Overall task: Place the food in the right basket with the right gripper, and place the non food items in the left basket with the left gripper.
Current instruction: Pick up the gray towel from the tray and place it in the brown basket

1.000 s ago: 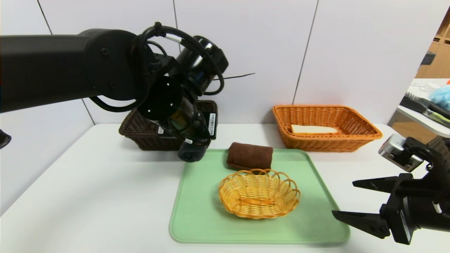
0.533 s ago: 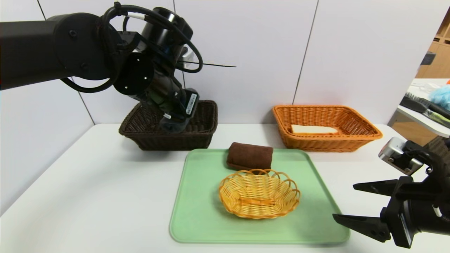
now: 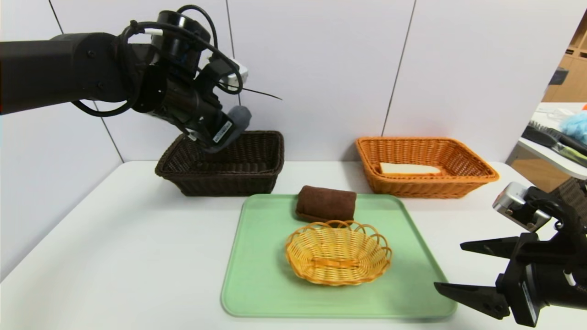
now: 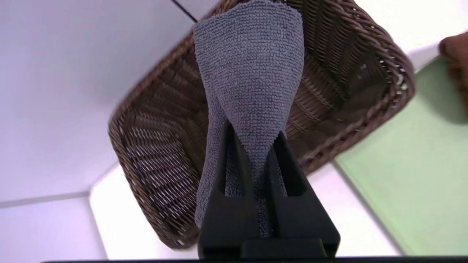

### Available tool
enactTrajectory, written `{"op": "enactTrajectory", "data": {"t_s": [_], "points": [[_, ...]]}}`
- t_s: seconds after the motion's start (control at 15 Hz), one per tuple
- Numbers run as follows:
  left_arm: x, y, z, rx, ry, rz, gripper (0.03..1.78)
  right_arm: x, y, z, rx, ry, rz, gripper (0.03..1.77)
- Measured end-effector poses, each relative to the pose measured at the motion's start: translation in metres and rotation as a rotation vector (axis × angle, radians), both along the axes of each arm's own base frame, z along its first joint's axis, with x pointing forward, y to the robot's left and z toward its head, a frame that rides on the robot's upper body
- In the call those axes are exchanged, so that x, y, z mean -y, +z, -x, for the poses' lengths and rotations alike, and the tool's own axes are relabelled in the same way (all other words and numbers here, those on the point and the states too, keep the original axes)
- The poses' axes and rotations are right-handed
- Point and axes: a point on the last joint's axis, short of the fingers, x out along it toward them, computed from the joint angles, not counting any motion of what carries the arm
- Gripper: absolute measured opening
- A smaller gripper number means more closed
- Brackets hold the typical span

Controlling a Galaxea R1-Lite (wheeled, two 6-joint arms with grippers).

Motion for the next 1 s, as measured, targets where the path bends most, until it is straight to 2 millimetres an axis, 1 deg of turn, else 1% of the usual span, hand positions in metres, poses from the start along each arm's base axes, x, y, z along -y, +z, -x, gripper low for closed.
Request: {"op": "enactTrajectory", "data": {"t_s": [0.2,0.47,0.67,0.87,1.0], "points": [[-0.013,-0.008,-0.024,0.079,-0.104,-0.087,0.14,0.000,0.000,-0.001,0.000,0.000,0.001,1.70],[-0.030,-0.035,-0.059,0.146,-0.194,-0.204,0.14,-0.001,-0.001,-0.002,-0.004,0.000,0.006,1.70],[-0.044,-0.054,-0.073,0.125,-0.252,-0.282,0.14,-0.001,-0.002,-0.003,-0.013,-0.001,0.009,1.70],[-0.055,-0.070,-0.083,0.078,-0.238,-0.301,0.14,-0.001,-0.003,-0.003,-0.017,-0.002,0.011,1.70],[-0.059,-0.079,-0.086,0.042,-0.232,-0.303,0.14,-0.001,-0.003,-0.003,-0.018,-0.003,0.011,1.70]]}}
